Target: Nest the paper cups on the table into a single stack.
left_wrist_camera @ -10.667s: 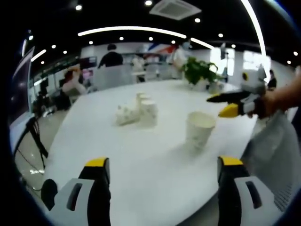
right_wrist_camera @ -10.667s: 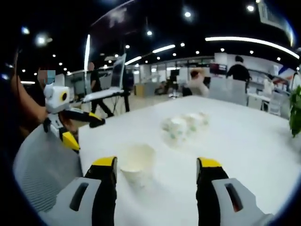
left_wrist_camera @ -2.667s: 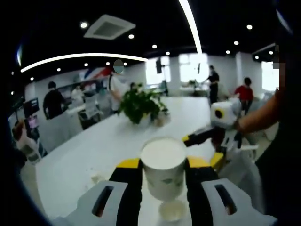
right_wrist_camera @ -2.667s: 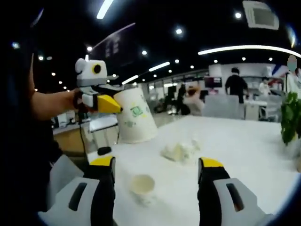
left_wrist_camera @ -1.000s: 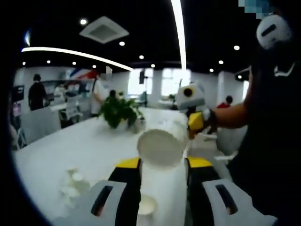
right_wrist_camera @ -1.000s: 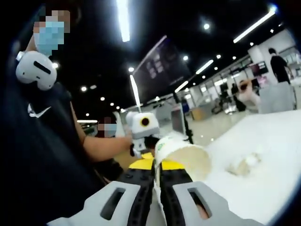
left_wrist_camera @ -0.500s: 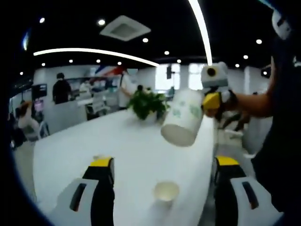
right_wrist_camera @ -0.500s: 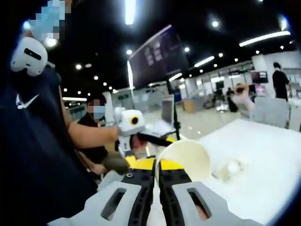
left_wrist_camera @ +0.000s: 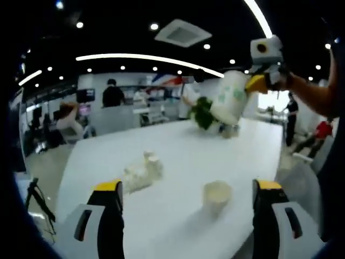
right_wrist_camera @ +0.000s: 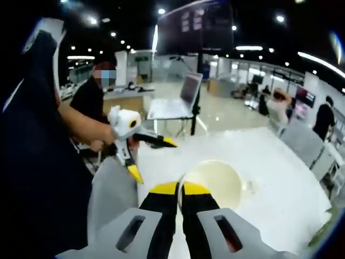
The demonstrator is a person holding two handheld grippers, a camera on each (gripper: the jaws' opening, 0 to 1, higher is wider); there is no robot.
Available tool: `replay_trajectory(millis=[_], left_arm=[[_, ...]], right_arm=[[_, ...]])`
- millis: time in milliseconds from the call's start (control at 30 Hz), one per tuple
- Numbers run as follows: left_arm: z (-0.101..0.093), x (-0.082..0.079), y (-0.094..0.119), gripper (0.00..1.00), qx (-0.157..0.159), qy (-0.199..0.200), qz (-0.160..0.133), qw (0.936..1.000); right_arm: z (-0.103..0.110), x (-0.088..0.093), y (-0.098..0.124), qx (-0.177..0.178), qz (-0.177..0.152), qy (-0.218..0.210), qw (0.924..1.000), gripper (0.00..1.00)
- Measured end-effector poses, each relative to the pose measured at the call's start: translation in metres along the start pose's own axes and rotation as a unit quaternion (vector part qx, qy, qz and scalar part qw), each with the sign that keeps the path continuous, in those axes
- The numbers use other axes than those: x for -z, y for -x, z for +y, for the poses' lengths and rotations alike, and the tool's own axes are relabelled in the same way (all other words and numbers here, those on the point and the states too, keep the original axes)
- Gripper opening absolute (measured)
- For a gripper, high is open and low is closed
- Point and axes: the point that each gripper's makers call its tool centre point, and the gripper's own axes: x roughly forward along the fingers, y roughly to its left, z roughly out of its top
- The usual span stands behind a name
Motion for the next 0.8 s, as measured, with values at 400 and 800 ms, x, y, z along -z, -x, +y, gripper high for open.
replay_trajectory(millis=[400,800], left_arm=[[-0.033,0.036,0.018,0.99,0.037,0.017,0.011,0.9991],[-0.034,0.05,0.02,0.99,0.038,0.015,0.03,0.9987]], right_arm=[[0.015,0.006,-0.01,-0.056,0.159,0.096,0.981,0.0],[0.009,0.011,-0.02,-0.051,0.195,0.123,0.9718,0.0]])
